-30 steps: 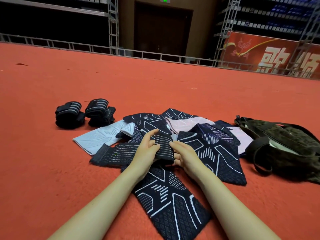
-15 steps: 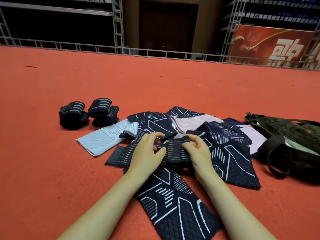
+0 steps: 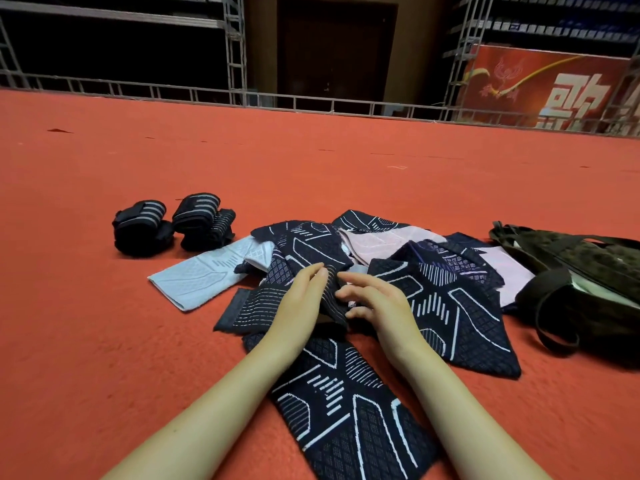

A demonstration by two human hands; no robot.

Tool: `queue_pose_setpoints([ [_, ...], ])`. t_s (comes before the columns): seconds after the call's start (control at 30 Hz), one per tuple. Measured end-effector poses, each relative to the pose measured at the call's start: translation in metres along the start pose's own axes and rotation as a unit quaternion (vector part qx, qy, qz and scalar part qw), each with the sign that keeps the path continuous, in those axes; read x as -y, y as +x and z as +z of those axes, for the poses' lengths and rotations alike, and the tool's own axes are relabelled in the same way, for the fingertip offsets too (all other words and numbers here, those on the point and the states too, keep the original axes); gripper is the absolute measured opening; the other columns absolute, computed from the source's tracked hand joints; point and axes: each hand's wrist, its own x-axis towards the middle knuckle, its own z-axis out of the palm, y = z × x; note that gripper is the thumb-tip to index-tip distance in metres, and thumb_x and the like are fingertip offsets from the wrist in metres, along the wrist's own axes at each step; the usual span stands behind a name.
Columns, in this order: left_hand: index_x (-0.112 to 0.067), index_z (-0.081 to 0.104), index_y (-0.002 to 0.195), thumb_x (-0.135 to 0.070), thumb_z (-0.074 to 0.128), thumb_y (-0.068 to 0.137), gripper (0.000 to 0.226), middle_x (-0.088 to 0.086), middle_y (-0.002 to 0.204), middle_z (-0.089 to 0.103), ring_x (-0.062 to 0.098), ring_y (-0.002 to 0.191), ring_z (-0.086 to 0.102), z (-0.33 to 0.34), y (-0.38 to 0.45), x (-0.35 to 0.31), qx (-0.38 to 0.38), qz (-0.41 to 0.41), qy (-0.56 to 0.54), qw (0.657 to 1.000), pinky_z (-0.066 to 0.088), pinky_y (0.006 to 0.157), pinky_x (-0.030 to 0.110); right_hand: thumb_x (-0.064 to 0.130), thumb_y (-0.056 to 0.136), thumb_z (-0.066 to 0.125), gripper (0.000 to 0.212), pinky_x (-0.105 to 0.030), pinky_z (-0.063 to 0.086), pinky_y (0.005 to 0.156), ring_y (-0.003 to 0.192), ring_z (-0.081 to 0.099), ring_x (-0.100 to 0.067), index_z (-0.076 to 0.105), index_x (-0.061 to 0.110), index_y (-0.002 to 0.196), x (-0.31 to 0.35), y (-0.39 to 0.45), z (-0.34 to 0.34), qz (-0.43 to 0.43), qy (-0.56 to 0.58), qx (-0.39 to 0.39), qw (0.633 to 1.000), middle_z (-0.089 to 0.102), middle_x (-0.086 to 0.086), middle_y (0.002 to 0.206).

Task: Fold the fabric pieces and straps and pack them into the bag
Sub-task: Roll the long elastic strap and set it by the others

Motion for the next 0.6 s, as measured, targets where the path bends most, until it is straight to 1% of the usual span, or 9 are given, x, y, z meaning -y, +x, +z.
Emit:
queue_pose_setpoints([
  [0.1,-0.023,0.047,0.13,-0.015,0.045,0.096,0.035,0.001,0.1,0.062,0.006,0.081,0.064,0.0001,-0.0006,-0.0033,0.001,-0.033,-0.066,0.997,0.057,0.077,0.032,-0.005,0.086,0.052,0.028,-0.018,0.049,0.066,0.08,0.062,-0.013,0.072,0.013,0.095,-0.0024,-0.0002,-0.0008,-0.012,-0.034,-0.015,0.999,0.071,-0.004,0.088],
  [0.17,-0.022,0.049,0.13,-0.006,0.041,0.093,0.04,0.0,0.096,0.065,0.008,0.081,0.065,-0.0004,0.0009,-0.0024,-0.007,-0.039,-0.081,0.996,0.056,0.073,0.033,-0.005,0.088,0.052,0.028,-0.021,0.05,0.069,0.083,0.063,-0.015,0.072,0.012,0.1,-0.0012,-0.0015,-0.0013,-0.015,-0.051,-0.01,0.999,0.072,-0.007,0.099],
  [0.23,-0.021,0.051,0.127,-0.004,0.038,0.093,0.041,0.001,0.092,0.065,0.008,0.076,0.064,-0.001,0.0019,-0.0021,-0.018,-0.044,-0.098,0.994,0.054,0.069,0.031,-0.003,0.089,0.052,0.029,-0.022,0.053,0.065,0.077,0.062,-0.016,0.067,0.012,0.11,-0.0018,-0.0028,-0.0014,0.007,-0.048,-0.008,0.999,0.069,-0.009,0.104],
  [0.3,-0.02,0.053,0.123,-0.002,0.036,0.092,0.04,0.002,0.088,0.064,0.009,0.07,0.064,-0.0021,0.0016,-0.0043,-0.027,-0.051,-0.138,0.989,0.054,0.065,0.03,0.004,0.091,0.055,0.033,-0.035,0.058,0.073,0.081,0.066,-0.021,0.06,0.014,0.122,-0.0045,-0.0019,-0.0017,0.032,-0.039,-0.012,0.999,0.064,-0.013,0.112],
  [0.33,-0.021,0.054,0.12,-0.001,0.035,0.092,0.039,0.001,0.086,0.065,0.008,0.067,0.064,-0.0021,0.0009,-0.0063,-0.03,-0.05,-0.157,0.986,0.054,0.063,0.029,0.008,0.092,0.056,0.035,-0.045,0.057,0.079,0.083,0.068,-0.026,0.056,0.015,0.126,-0.0054,-0.0012,-0.0023,0.049,-0.022,-0.011,0.998,0.065,-0.014,0.112],
  [0.37,-0.022,0.054,0.118,0.0,0.034,0.092,0.039,0.001,0.085,0.066,0.006,0.066,0.064,-0.0019,0.0002,-0.0078,-0.031,-0.049,-0.168,0.984,0.053,0.062,0.027,0.011,0.092,0.056,0.035,-0.049,0.057,0.08,0.08,0.069,-0.028,0.054,0.016,0.127,-0.0045,-0.0014,-0.002,0.065,-0.005,-0.002,0.998,0.067,-0.014,0.108],
  [0.4,-0.023,0.054,0.118,-0.001,0.034,0.092,0.039,0.0,0.085,0.066,0.006,0.066,0.064,-0.002,-0.0005,-0.0087,-0.03,-0.048,-0.171,0.984,0.053,0.062,0.026,0.014,0.093,0.055,0.033,-0.046,0.058,0.075,0.076,0.069,-0.026,0.054,0.016,0.127,-0.0029,-0.0018,-0.0016,0.075,0.005,0.01,0.997,0.07,-0.012,0.102],
  [0.5,-0.024,0.054,0.119,-0.003,0.035,0.092,0.039,0.003,0.089,0.065,0.011,0.074,0.061,-0.0032,0.0003,-0.0067,-0.025,-0.043,-0.145,0.988,0.053,0.07,0.031,0.011,0.094,0.052,0.03,-0.026,0.051,0.054,0.062,0.063,-0.016,0.055,0.011,0.124,-0.0001,-0.0036,-0.0008,0.074,0.007,0.036,0.997,0.069,-0.008,0.09],
  [0.6,-0.025,0.054,0.119,-0.008,0.039,0.091,0.035,0.004,0.086,0.064,0.012,0.075,0.06,-0.006,0.0006,-0.0049,-0.023,-0.017,-0.057,0.998,0.054,0.076,0.036,0.006,0.091,0.055,0.043,-0.02,0.047,0.049,0.054,0.058,-0.008,0.048,0.012,0.133,-0.0028,-0.0038,-0.0022,0.069,-0.02,0.026,0.997,0.061,-0.004,0.081],
])
